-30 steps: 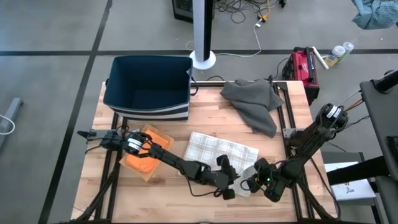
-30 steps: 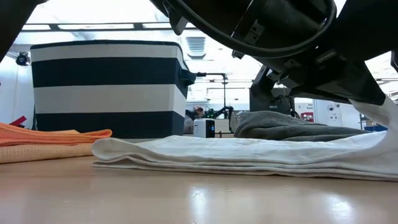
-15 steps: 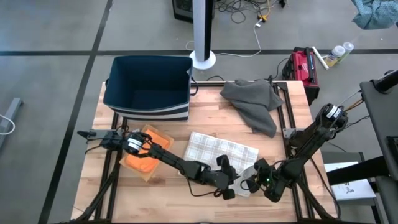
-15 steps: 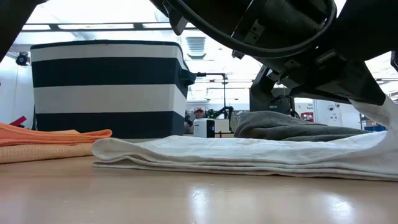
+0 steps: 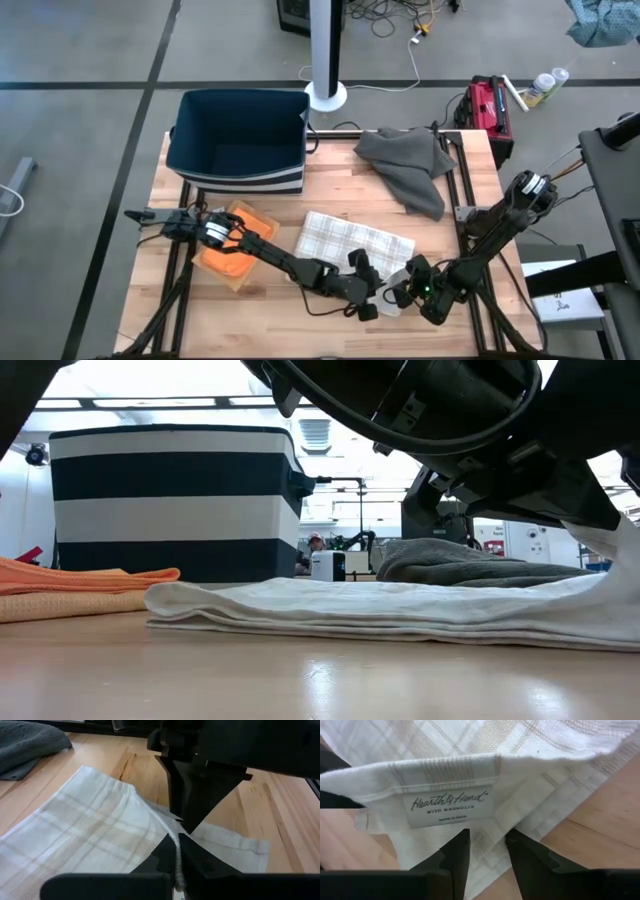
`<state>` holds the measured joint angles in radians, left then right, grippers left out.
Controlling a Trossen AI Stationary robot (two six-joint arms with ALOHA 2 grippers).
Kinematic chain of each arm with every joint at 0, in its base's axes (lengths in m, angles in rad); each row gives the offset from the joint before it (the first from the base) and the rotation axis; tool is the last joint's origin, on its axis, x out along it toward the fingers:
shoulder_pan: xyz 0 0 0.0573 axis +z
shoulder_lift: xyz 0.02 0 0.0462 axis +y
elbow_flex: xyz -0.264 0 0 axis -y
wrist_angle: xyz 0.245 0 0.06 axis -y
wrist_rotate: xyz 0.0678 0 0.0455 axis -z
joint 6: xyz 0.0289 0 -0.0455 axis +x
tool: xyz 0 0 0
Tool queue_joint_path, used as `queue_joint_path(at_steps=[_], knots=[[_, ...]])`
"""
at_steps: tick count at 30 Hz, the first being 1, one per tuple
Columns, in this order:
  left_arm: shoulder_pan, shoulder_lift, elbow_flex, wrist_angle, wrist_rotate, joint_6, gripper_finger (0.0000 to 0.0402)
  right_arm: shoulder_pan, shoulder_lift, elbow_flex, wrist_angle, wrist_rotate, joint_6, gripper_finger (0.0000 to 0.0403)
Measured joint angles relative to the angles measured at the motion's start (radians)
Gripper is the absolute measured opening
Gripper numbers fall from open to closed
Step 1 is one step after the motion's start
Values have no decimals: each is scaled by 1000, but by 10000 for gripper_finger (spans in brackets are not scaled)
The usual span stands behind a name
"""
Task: Fold towel
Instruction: Fold the white patterned kitchen towel
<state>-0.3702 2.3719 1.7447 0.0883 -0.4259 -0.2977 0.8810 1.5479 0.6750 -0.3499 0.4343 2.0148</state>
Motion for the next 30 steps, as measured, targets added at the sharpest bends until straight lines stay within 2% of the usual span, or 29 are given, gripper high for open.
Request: queue_joint_path(at_steps=[7, 16, 27, 30], knots=[[0, 0, 0, 0, 0, 0, 4, -3, -21, -4, -15, 3, -25, 91], [0, 0, 0, 0, 0, 0, 3, -5, -22, -5, -12, 39, -62, 6], [0, -8, 0, -1, 0, 0, 4, -2, -33, 11, -12, 38, -96, 2], [0, -11, 0, 1, 0, 1, 5, 8, -36, 11, -14, 1, -88, 1]])
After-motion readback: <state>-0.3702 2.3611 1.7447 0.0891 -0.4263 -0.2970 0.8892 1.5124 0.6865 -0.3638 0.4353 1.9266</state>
